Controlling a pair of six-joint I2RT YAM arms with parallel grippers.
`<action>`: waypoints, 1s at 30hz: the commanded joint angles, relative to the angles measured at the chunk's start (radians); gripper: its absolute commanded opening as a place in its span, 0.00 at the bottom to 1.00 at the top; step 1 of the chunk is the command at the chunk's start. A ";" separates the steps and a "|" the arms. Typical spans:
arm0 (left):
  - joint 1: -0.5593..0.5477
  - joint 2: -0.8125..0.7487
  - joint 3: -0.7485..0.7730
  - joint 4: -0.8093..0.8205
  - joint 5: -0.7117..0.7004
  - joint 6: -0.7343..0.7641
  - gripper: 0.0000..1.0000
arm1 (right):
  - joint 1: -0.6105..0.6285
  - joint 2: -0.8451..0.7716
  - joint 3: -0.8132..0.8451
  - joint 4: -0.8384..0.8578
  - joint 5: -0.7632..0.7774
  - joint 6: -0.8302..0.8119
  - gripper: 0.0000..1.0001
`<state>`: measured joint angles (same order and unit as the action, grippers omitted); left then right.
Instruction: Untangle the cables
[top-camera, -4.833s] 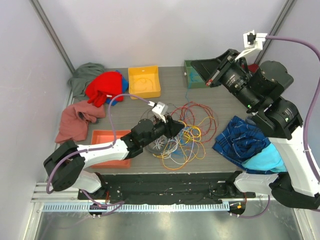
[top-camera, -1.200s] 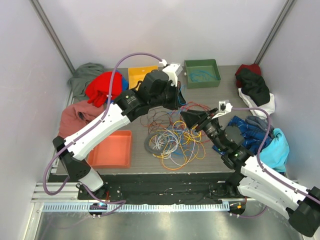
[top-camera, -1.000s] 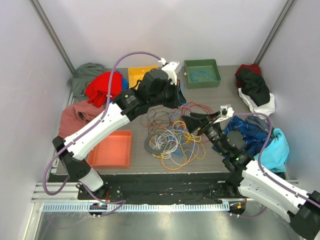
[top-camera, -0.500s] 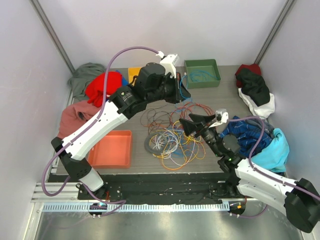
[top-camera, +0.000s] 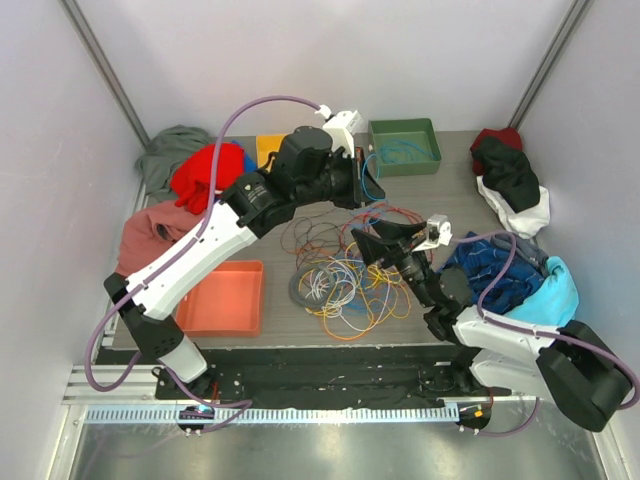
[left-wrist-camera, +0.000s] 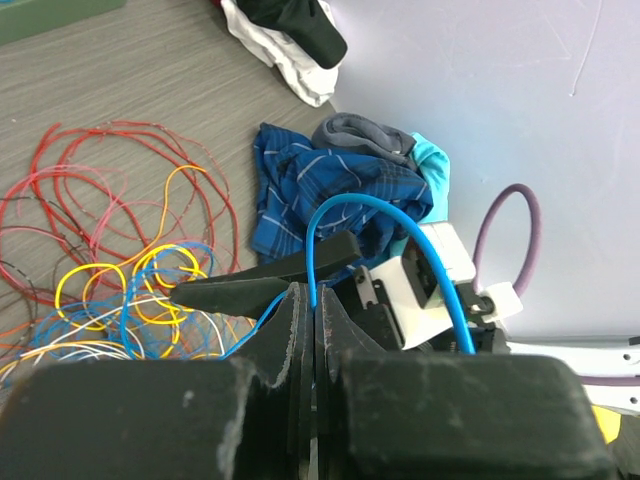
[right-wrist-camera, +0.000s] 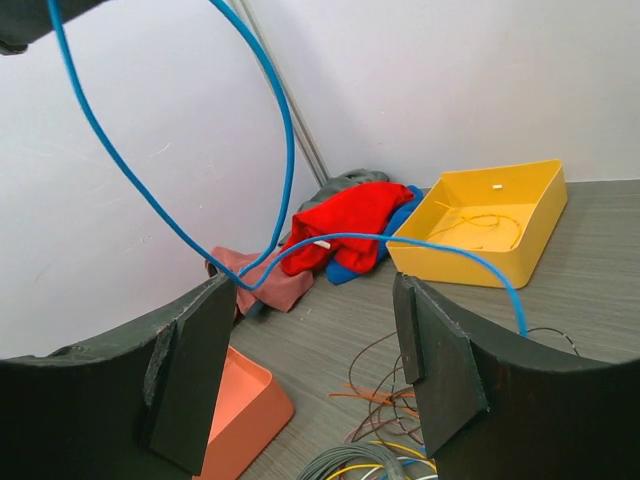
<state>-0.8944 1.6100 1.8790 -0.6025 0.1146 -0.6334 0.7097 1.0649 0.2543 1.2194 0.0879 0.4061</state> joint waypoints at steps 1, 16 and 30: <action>0.005 -0.001 -0.018 0.050 0.037 -0.018 0.02 | 0.005 0.047 0.059 0.170 0.004 -0.004 0.72; 0.005 -0.042 -0.103 0.069 0.037 -0.023 0.03 | 0.005 0.075 0.109 0.200 0.079 -0.001 0.46; 0.017 -0.160 -0.276 0.052 -0.072 0.020 0.51 | 0.005 -0.169 0.144 -0.164 0.171 -0.070 0.06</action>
<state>-0.8913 1.5181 1.6573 -0.5404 0.0963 -0.6411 0.7158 0.9821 0.3336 1.1496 0.1806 0.3901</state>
